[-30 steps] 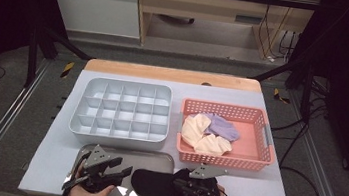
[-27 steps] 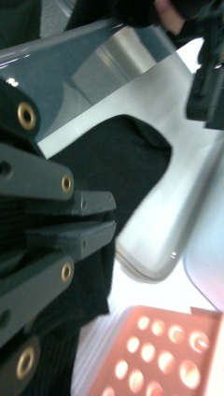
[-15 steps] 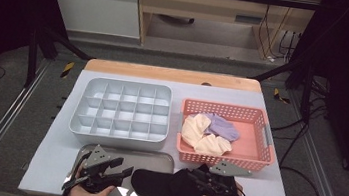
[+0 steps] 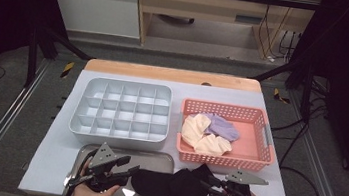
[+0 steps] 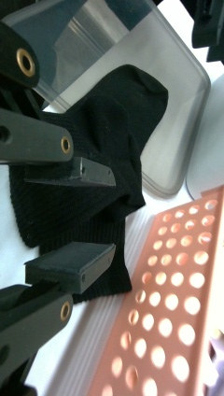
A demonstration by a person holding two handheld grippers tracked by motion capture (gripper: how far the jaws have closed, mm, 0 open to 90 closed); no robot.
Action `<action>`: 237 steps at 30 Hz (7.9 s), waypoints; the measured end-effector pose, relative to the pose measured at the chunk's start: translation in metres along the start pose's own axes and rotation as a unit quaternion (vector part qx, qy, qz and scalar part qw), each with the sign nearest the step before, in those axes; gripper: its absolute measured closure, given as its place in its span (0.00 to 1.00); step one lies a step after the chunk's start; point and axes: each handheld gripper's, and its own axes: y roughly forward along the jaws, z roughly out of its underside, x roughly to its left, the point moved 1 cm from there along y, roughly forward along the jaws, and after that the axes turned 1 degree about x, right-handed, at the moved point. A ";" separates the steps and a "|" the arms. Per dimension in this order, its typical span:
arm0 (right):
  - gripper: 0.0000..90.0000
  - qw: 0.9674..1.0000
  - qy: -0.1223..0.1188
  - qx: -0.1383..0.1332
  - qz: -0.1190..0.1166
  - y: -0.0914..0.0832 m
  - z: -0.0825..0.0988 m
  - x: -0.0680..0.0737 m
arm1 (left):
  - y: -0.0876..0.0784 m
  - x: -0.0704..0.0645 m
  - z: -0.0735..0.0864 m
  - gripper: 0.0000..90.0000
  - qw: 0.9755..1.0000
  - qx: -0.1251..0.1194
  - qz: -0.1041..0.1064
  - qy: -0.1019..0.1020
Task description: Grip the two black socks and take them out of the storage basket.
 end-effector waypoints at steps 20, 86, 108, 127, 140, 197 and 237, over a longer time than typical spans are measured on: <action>0.96 1.000 -0.016 0.023 0.012 0.009 -0.011 0.001 | 0.063 -0.047 -0.028 0.62 0.997 0.055 0.034 0.041; 0.90 0.993 0.019 0.060 0.096 0.024 0.005 -0.028 | 0.053 -0.003 0.026 0.82 0.997 0.074 -0.006 -0.013; 0.95 0.994 -0.031 0.038 0.100 0.014 -0.022 -0.026 | 0.020 -0.007 0.024 0.95 0.998 0.061 0.031 -0.002; 0.86 0.994 -0.024 0.040 0.097 0.035 -0.012 -0.039 | 0.027 -0.008 0.029 0.95 0.997 0.071 0.023 0.010; 0.79 0.999 -0.036 -0.002 0.041 0.010 -0.003 -0.010 | 0.024 -0.009 0.028 0.95 0.998 0.061 0.020 0.009; 0.83 0.995 0.006 0.029 0.099 0.014 0.000 -0.038 | 0.029 -0.010 0.023 0.96 0.998 0.055 0.018 0.012; 0.83 0.997 0.031 0.054 0.050 0.026 0.013 -0.043 | 0.039 0.001 0.038 0.85 0.994 0.103 0.011 -0.017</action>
